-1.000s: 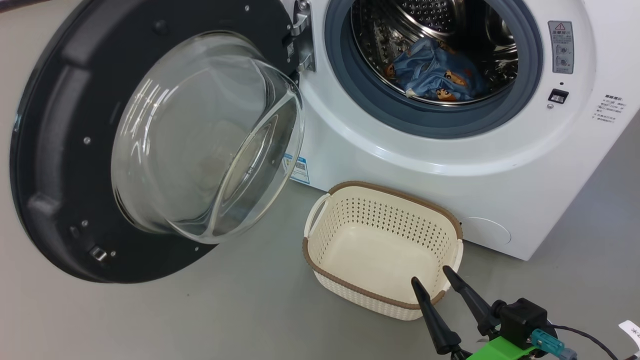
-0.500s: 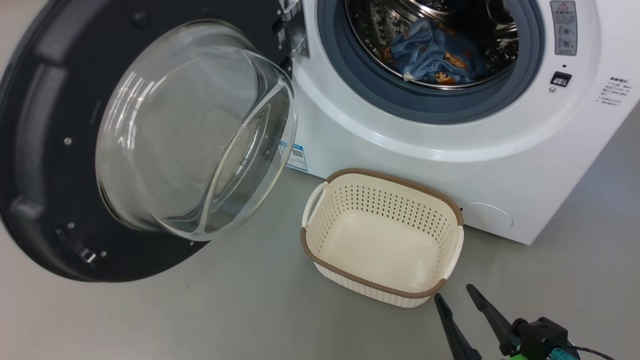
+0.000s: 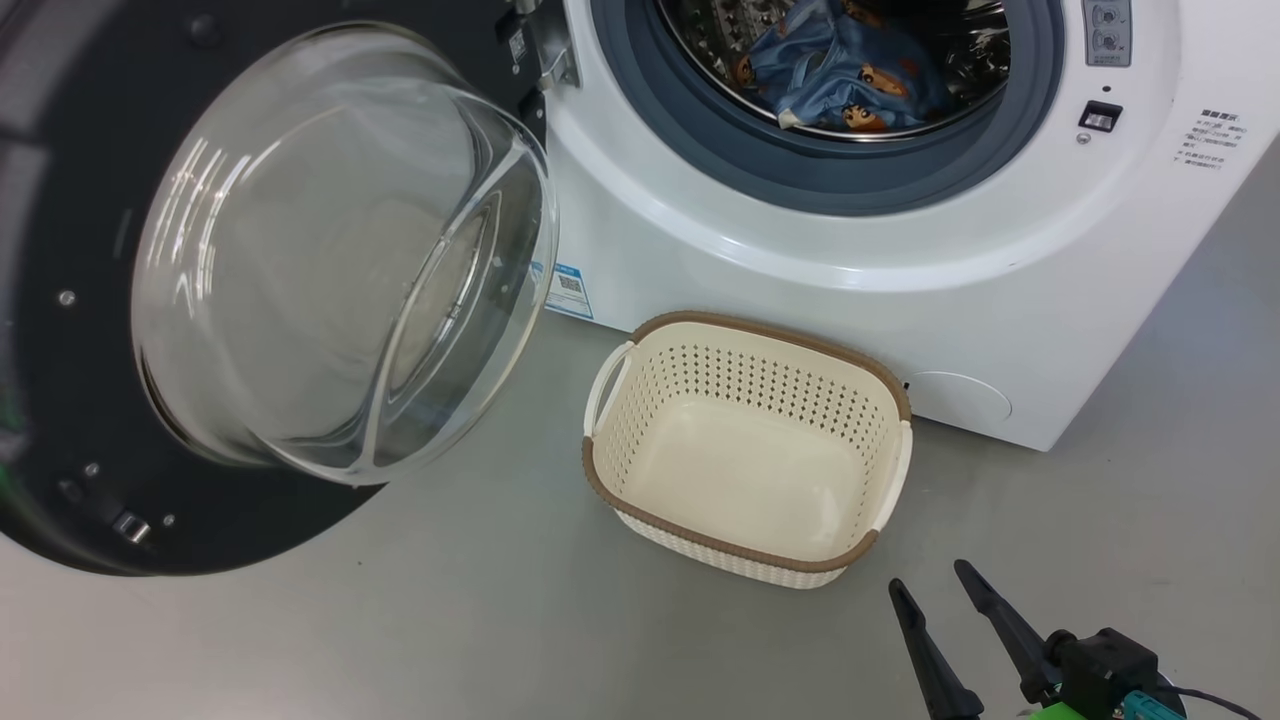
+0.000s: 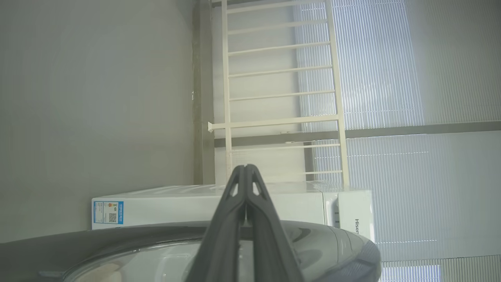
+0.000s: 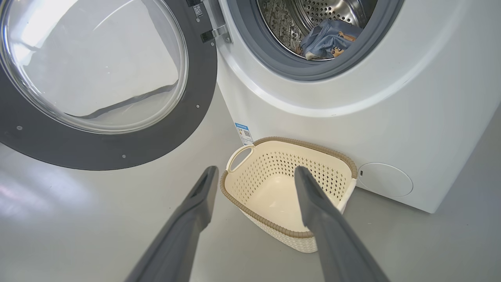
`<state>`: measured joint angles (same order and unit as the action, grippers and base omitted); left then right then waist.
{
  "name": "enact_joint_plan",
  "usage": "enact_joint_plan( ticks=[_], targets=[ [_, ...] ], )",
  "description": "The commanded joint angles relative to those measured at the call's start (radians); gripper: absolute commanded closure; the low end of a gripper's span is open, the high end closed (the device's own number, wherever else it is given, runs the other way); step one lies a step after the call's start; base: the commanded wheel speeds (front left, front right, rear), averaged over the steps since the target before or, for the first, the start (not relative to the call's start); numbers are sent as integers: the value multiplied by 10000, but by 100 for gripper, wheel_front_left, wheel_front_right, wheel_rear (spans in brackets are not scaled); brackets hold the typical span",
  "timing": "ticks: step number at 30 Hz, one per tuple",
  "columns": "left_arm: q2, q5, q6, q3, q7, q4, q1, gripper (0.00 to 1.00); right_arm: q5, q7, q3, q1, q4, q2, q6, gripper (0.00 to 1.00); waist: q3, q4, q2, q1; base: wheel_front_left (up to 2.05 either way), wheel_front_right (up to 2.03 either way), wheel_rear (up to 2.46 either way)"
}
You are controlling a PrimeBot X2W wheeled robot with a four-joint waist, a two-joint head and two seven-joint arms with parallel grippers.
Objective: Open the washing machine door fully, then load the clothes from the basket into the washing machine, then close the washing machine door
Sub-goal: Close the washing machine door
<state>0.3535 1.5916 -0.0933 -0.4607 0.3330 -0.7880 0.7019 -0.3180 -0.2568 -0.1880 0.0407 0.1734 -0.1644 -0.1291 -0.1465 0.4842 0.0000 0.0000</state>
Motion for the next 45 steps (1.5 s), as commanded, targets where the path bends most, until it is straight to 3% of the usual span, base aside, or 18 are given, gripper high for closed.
enact_joint_plan(
  ticks=[1, 9, 15, 20, 26, 36, 41, 45],
  targets=[
    [686, 46, -105, -107, 215, 108, 257, 100, 53, -49, -251, -119, -254, -97, -16, 0, -5, -8, 0, 0, 0, 0, 0],
    [806, -142, -253, 578, 1667, -320, -15, 100, 73, -49, -268, -133, -203, -129, -16, 0, 137, -16, 0, 0, 0, 0, 0],
    [759, 59, -312, 995, 3284, 166, -504, 100, 71, -49, -252, -55, -193, -66, -16, 0, 354, -43, 0, 0, 0, 0, 0],
    [322, 612, -308, 1074, 4455, 1404, -1182, 100, 86, -49, -145, 51, -259, 43, -16, 0, 464, -91, 0, 0, 0, 0, 0],
    [-597, 931, -34, 1443, 5097, 3520, -2094, 100, 107, -49, 5, 121, -285, 226, -16, 0, 554, -154, 0, 0, 0, 0, 0],
    [-2448, 879, 1116, 2652, 5104, 7822, -3700, 100, 101, -49, -59, 16, -323, 497, -16, 0, 612, -719, 0, 0, 0, 0, 0],
    [-2861, 837, 1403, 3312, 4580, 8407, -3673, 100, 121, -49, -71, -82, -340, 551, -16, 0, 583, -1357, 0, 0, 0, 0, 0],
    [-2952, 759, 1360, 3626, 4105, 8274, -3456, 100, 135, -49, -20, -102, -349, 563, -16, 0, 589, -1849, 0, 0, 0, 0, 0]
  ],
)
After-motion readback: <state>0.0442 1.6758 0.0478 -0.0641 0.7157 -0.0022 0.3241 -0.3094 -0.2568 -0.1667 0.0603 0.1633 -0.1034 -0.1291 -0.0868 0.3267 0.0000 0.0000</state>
